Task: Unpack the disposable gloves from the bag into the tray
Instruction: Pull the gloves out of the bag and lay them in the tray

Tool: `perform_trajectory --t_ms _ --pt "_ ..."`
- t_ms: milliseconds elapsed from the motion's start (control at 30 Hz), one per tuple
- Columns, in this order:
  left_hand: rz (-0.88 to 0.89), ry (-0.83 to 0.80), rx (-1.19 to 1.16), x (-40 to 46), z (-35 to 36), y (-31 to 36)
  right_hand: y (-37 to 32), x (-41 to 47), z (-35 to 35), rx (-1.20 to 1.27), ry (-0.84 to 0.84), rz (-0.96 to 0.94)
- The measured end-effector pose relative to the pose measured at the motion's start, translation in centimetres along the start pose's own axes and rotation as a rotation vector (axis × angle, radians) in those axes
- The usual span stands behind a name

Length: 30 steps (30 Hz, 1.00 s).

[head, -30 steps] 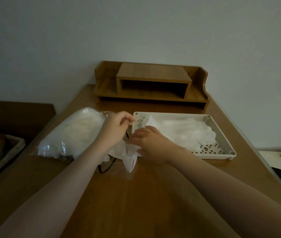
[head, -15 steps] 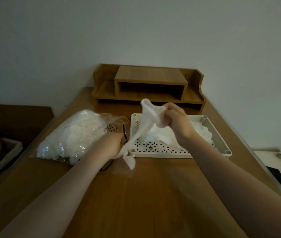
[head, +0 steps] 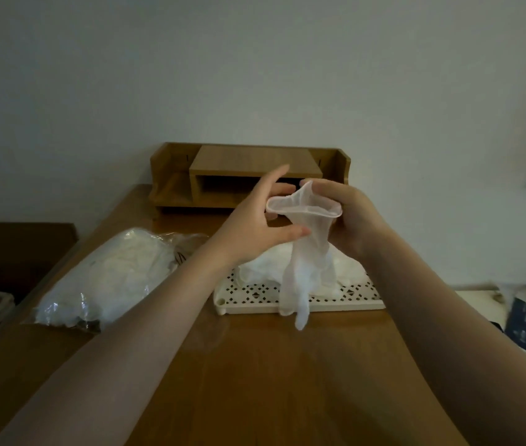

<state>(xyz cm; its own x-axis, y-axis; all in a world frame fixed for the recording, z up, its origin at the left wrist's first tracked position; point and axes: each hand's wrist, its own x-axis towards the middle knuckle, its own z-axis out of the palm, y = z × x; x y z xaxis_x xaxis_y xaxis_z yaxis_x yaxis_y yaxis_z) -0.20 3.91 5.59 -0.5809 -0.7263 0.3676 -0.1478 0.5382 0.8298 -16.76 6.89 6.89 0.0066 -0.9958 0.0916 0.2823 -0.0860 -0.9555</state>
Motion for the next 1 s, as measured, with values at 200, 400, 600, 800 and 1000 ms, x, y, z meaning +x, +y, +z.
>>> perform_trajectory --t_ms 200,400,600,800,1000 --pt "-0.011 0.125 0.080 2.1 1.5 1.2 0.1 -0.5 -1.2 -0.147 0.147 0.067" --pt "-0.159 0.211 -0.066 2.5 1.9 0.7 1.9 -1.6 -3.1 -0.441 -0.142 0.097" --pt "-0.298 0.344 -0.260 3.0 0.5 -0.3 1.6 -1.9 -4.8 -0.544 -0.086 0.140" --pt "-0.374 0.221 -0.491 2.2 0.6 -1.4 1.0 -1.4 -7.6 -0.570 -0.090 0.225" --pt "-0.526 0.044 0.041 2.1 3.0 -4.3 2.6 0.9 -11.6 -0.640 -0.189 0.660"
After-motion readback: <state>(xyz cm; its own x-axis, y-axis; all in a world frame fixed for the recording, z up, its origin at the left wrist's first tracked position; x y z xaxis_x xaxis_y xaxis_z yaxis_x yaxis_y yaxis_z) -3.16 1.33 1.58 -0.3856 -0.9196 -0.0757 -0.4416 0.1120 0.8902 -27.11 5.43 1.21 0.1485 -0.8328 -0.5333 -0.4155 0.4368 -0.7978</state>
